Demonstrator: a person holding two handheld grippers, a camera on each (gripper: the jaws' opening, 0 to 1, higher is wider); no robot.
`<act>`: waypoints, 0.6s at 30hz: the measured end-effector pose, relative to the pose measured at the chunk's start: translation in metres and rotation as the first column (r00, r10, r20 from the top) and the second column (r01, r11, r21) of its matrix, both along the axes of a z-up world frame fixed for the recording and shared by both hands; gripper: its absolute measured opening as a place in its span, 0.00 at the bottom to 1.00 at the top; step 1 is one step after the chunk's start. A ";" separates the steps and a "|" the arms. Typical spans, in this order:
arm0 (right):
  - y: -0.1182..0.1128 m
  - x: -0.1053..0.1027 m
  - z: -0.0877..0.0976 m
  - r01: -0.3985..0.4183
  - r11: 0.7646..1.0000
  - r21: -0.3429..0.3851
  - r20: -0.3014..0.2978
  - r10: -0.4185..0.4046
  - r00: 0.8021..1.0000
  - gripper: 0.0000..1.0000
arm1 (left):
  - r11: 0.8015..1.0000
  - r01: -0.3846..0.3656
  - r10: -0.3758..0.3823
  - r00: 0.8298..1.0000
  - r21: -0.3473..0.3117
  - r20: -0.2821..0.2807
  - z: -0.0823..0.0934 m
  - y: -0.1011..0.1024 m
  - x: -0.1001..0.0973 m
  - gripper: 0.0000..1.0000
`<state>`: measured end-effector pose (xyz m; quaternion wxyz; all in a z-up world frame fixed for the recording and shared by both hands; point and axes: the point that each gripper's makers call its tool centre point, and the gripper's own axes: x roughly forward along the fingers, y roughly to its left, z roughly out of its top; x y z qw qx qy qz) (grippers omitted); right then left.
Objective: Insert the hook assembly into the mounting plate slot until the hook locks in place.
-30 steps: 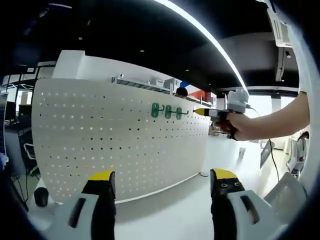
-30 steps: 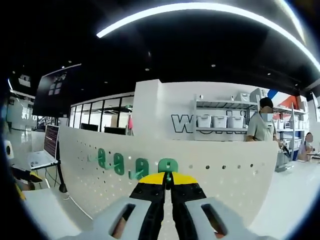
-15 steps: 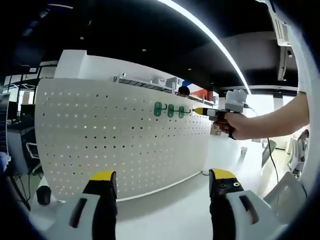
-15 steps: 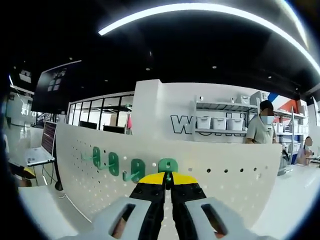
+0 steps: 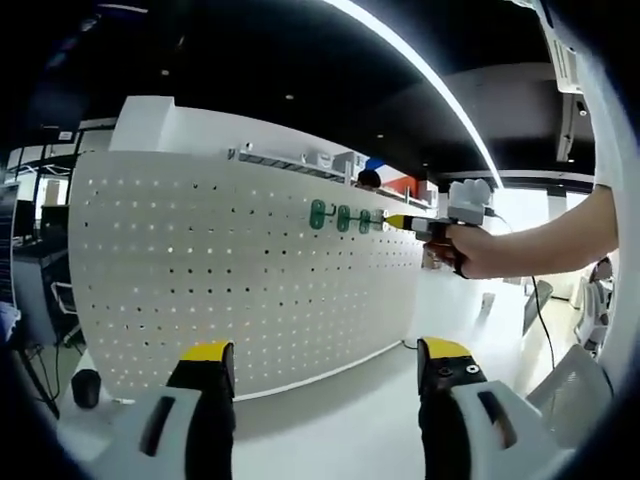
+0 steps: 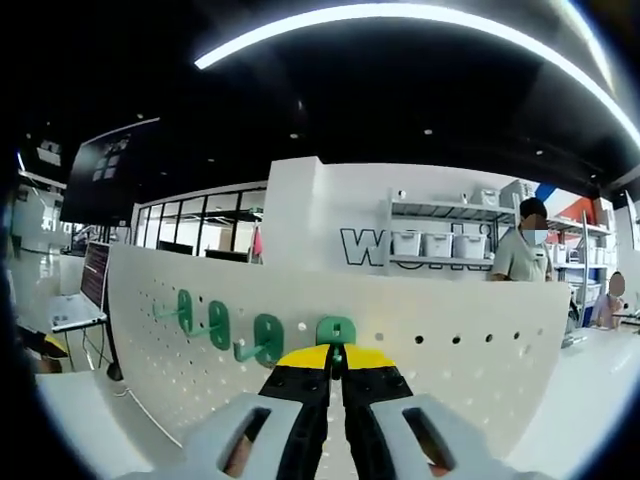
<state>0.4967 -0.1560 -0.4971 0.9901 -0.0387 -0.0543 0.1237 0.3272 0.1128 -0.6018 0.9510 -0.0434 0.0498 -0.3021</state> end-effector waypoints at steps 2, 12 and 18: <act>0.000 0.001 -0.001 -0.003 1.000 0.007 -0.003 0.003 1.000 0.01 | 1.000 0.001 -0.001 1.000 -0.004 -0.004 -0.001 0.000 0.000 0.77; 0.001 0.004 -0.004 0.012 1.000 0.006 -0.006 -0.012 1.000 0.01 | 1.000 -0.018 0.018 0.999 -0.007 -0.026 -0.011 0.007 -0.001 0.77; 0.002 0.004 -0.004 0.053 0.999 0.009 0.009 -0.053 0.999 0.01 | 1.000 -0.022 0.021 0.999 -0.020 -0.042 -0.014 0.006 -0.003 0.77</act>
